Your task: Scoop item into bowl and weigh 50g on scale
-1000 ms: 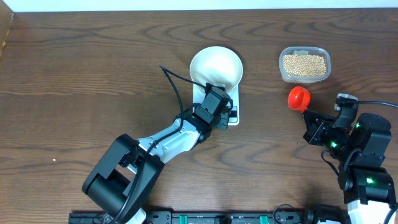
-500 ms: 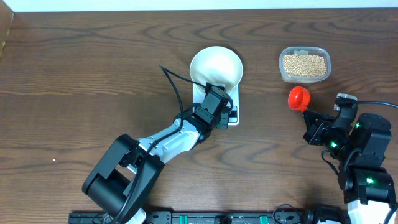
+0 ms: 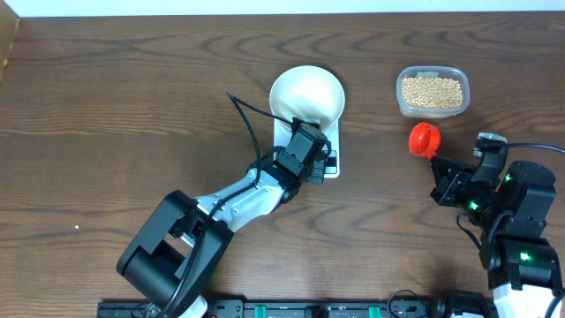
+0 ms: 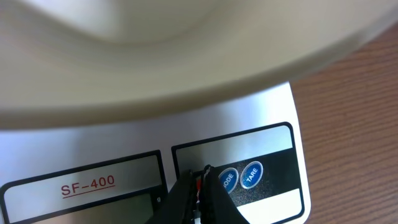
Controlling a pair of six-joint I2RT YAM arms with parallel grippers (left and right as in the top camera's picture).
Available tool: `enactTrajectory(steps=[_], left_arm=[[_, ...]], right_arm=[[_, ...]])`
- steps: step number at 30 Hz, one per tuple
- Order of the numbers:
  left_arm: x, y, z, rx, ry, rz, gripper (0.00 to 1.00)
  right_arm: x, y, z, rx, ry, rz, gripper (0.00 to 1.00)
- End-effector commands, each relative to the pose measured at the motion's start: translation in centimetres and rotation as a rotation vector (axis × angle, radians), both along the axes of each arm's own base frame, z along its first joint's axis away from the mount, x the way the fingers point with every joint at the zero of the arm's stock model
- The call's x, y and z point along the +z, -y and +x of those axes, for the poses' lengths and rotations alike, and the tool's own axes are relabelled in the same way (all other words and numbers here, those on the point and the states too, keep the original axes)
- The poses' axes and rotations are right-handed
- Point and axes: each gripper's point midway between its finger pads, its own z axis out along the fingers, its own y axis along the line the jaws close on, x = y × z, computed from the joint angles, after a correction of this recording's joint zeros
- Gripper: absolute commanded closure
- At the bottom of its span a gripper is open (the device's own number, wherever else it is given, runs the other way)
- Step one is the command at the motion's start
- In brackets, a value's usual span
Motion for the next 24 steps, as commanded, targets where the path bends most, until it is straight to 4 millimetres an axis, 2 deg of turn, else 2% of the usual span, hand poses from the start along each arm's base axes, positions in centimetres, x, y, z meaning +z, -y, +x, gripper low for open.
enactTrajectory(steps=[1, 24], left_arm=[[-0.68, -0.38, -0.11, -0.001, 0.002, 0.033, 0.93], [-0.7, -0.38, -0.12, -0.001, 0.001, 0.033, 0.93]], right_arm=[[0.68, 0.28, 0.12, -0.001, 0.024, -0.023, 0.99], [0.68, 0.28, 0.12, 0.006, 0.028, -0.035, 0.99]])
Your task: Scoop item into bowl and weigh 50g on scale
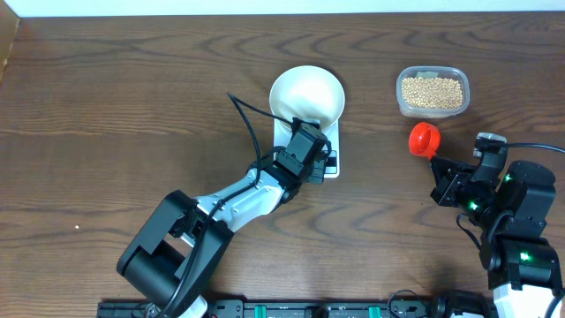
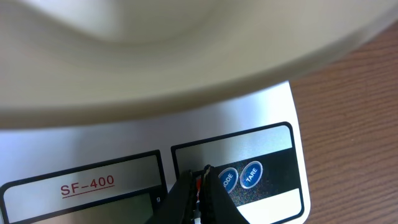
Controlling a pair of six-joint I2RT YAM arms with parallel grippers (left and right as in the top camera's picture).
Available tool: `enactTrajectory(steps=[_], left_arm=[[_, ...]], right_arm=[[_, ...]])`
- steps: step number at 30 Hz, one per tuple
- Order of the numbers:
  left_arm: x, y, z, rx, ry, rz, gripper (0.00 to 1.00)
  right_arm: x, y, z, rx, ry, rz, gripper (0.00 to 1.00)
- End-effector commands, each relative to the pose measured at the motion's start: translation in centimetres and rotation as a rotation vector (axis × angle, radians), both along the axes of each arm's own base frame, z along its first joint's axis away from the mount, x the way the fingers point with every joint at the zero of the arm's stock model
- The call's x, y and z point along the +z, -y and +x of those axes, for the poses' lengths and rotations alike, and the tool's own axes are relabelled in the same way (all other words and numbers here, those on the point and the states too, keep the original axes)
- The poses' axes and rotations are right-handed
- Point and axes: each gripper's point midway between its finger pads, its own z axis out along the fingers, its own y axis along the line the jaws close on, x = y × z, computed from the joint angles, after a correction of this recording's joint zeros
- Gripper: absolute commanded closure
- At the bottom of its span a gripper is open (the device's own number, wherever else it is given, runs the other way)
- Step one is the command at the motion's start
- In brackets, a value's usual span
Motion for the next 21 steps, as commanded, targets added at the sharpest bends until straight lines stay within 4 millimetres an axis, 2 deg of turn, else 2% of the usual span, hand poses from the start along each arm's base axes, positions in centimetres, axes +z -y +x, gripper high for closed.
enactTrajectory(steps=[1, 11, 21], left_arm=[[-0.7, -0.38, -0.12, -0.001, 0.001, 0.033, 0.93], [-1.63, -0.51, 0.01, -0.008, -0.001, 0.055, 0.93], [-1.67, -0.73, 0.13, -0.009, 0.008, 0.071, 0.93]], right_arm=[[0.68, 0.28, 0.12, -0.001, 0.024, -0.023, 0.99], [0.68, 0.28, 0.12, -0.001, 0.024, -0.023, 0.99], [0.68, 0.29, 0.12, 0.002, 0.026, -0.029, 0.99]])
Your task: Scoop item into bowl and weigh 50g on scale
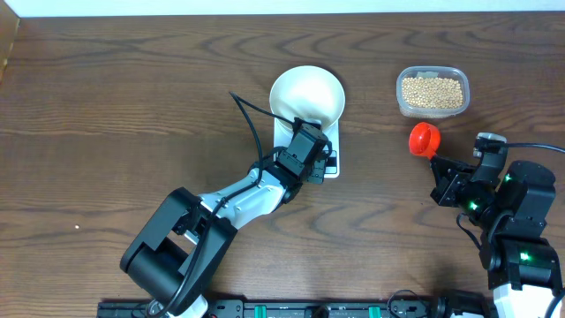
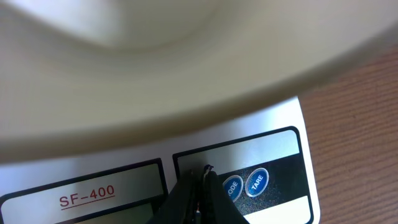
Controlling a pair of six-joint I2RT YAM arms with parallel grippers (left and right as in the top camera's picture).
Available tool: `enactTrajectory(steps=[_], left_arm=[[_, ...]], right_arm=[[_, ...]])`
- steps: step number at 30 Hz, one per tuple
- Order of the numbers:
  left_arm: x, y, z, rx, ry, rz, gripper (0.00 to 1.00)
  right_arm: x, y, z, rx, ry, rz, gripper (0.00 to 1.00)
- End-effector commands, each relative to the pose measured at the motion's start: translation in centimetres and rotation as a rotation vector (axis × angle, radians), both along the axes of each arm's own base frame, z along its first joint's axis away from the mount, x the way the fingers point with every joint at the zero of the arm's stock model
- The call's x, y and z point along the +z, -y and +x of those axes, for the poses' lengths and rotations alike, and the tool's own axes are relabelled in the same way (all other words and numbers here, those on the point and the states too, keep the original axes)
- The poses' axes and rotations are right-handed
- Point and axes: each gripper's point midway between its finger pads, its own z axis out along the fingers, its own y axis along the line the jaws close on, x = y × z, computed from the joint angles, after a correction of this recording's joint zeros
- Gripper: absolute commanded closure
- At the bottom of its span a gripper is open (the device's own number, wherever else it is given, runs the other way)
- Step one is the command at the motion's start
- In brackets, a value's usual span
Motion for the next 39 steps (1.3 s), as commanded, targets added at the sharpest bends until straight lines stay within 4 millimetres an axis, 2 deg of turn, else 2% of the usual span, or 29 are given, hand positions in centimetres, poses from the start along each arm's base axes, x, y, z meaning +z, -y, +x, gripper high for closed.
enactTrajectory(steps=[1, 7, 39], left_arm=[[-1.2, -0.7, -0.2, 0.003, -0.01, 0.048, 0.92], [-1.3, 0.0, -0.7, -0.023, -0.027, 0.028, 0.92], [-1.7, -0.1, -1.5, -0.034, -0.054, 0.048, 0.92]], right_arm=[[0.7, 0.3, 0.1, 0.0, 0.025, -0.026, 0.99], [0.7, 0.3, 0.1, 0.0, 0.025, -0.026, 0.99], [0.5, 0.4, 0.1, -0.006, 0.018, -0.03, 0.99]])
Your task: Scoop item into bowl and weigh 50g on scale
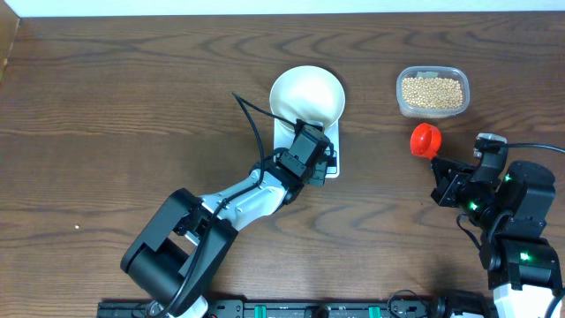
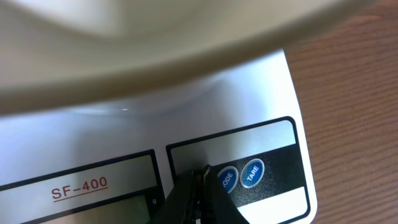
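Observation:
A cream bowl (image 1: 306,95) stands on the white SF-400 scale (image 2: 261,93) at mid-table. My left gripper (image 2: 201,172) is shut with nothing in it, its tips at the scale's button panel just left of the two blue buttons (image 2: 239,173); the overhead view shows it over the scale's front (image 1: 313,162). A clear tub of soybeans (image 1: 432,91) sits at the back right. In front of the tub is the red scoop (image 1: 425,139), with my right gripper (image 1: 444,168) at its near end; its jaws are hidden.
The table is dark wood (image 1: 132,106). The left arm's black cable (image 1: 252,128) loops up beside the bowl. The right arm's base (image 1: 521,247) stands at the front right corner.
The left wrist view has shifted a little: the bowl's rim sits higher in frame and more of the scale's top shows. The shut tips stay beside the blue buttons. The red scoop looks barely shifted.
At every earlier moment my left gripper stood shut at the scale's button panel beside the blue buttons, with the bowl on the scale. The right gripper stayed by the red scoop near the tub. Only slight shifts of the left wrist show.

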Controlling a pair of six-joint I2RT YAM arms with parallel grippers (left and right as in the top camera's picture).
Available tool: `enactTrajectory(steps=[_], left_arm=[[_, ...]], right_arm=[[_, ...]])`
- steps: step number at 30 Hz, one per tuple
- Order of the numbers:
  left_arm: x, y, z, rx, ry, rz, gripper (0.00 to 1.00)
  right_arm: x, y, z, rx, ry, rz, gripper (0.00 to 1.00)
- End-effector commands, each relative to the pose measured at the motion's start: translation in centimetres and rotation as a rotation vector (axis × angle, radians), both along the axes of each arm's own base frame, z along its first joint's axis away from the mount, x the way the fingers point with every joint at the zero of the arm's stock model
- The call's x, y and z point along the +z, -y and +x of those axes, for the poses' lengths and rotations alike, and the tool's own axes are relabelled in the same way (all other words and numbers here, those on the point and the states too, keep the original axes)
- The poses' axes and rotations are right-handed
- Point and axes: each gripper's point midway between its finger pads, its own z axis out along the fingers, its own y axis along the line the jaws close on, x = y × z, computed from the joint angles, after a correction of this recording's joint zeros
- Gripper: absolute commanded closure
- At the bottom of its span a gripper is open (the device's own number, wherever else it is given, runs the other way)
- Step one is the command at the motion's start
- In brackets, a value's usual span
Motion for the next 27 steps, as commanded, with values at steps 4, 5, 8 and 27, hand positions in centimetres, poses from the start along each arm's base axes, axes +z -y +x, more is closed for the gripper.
enactTrajectory(steps=[4, 5, 8, 27], left_arm=[[-1.5, -0.5, -0.8, -0.012, -0.031, 0.046, 0.93], [-1.5, -0.6, -0.7, -0.008, -0.027, 0.051, 0.93], [-1.4, -0.9, -0.5, 0.002, -0.018, 0.063, 0.93], [-3.9, -1.6, -1.1, 0.009, -0.062, 0.115, 0.93]], right_arm=[[0.7, 0.2, 0.1, 0.003, 0.025, -0.02, 0.99], [0.7, 0.2, 0.1, 0.003, 0.025, -0.02, 0.99], [0.7, 0.2, 0.1, 0.003, 0.025, -0.02, 0.99], [0.6, 0.2, 0.1, 0.001, 0.021, -0.021, 0.99]])
